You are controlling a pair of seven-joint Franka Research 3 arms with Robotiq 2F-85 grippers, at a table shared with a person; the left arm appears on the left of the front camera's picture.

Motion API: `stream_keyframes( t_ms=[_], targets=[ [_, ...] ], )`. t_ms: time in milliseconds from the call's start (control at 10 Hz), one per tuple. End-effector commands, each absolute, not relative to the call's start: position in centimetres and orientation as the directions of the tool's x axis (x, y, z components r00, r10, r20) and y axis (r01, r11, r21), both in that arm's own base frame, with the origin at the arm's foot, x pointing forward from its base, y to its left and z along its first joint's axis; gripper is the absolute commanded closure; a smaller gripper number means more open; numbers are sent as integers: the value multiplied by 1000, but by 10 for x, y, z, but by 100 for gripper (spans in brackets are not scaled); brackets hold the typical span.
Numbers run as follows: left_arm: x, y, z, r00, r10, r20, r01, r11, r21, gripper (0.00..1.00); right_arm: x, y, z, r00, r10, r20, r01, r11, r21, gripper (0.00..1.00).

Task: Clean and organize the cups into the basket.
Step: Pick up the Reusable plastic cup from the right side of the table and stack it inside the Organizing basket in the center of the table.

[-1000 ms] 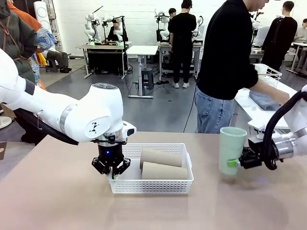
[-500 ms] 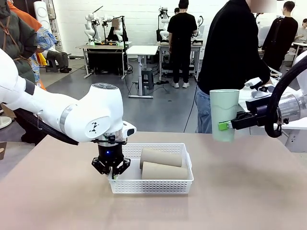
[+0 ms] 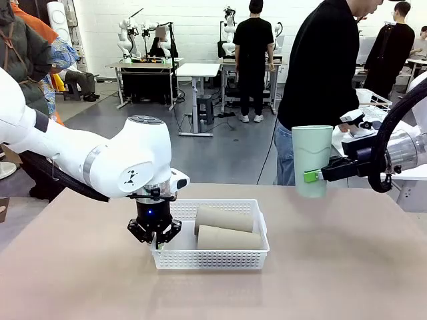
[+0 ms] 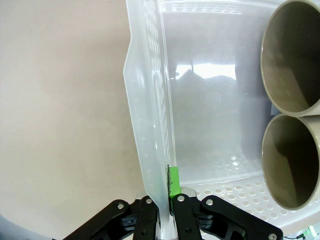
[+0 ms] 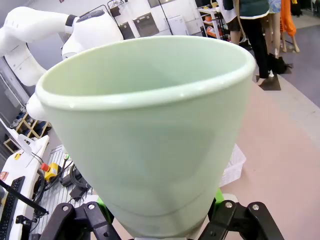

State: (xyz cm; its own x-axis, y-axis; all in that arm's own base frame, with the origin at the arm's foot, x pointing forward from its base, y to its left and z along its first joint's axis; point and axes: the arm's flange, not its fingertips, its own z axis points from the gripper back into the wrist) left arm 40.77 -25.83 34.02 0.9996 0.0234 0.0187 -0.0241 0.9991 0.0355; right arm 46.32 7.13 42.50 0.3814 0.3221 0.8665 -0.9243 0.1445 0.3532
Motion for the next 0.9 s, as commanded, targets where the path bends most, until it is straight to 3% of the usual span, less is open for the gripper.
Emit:
stream_keyframes(
  t_ms=[0, 100, 200, 300, 800],
  targets=[
    [404, -256, 337, 1000, 15, 14, -15, 999, 45, 100, 462, 72, 424, 375, 319, 870, -927, 129, 352, 100],
    [404, -256, 337, 1000, 15, 14, -15, 999, 45, 100, 463, 71, 425, 381, 322, 866, -924, 145, 353, 19],
    [404, -256, 337, 1000, 15, 14, -15, 999, 45, 100, 455, 106, 445, 250, 499, 830, -968, 98, 233, 19],
    [404, -256, 337, 1000, 15, 14, -15, 999, 45, 100, 458, 138, 459, 186, 574, 797, -981, 67, 181, 19],
    [404, -256, 337, 1000, 15, 14, -15, 999, 45, 100, 483, 269, 452, -40, 871, 490, -958, -173, 228, 19]
  ],
)
